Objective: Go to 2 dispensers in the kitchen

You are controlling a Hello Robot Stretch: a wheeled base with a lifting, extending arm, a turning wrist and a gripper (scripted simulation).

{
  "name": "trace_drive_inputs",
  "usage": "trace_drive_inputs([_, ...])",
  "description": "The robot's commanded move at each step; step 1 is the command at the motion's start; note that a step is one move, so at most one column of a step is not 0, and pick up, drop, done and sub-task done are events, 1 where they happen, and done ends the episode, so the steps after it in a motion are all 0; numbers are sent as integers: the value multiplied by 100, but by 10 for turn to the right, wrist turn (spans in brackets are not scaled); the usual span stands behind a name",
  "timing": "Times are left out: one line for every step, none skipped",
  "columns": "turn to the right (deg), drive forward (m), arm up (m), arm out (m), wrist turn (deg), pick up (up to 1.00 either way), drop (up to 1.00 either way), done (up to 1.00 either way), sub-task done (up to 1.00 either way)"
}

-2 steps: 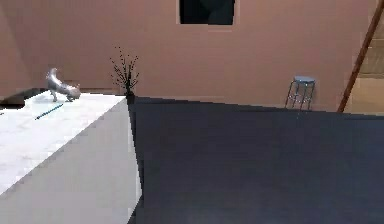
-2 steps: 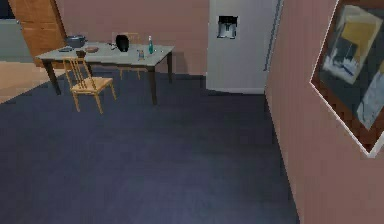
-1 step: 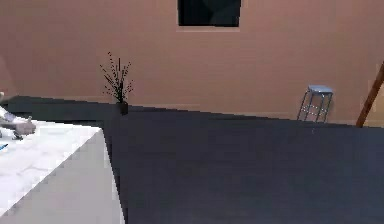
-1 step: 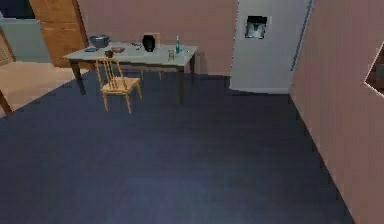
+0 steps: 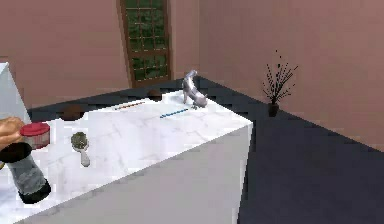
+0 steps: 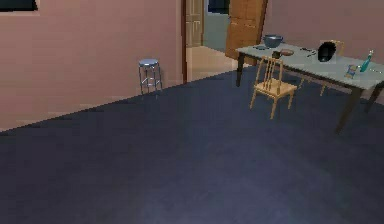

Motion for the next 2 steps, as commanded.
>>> trace_drive_inputs([-60, 0, 0, 0, 0, 0, 0, 0, 0])
trace_drive_inputs([0, 15, 0, 0, 0, 0, 0, 0, 0])
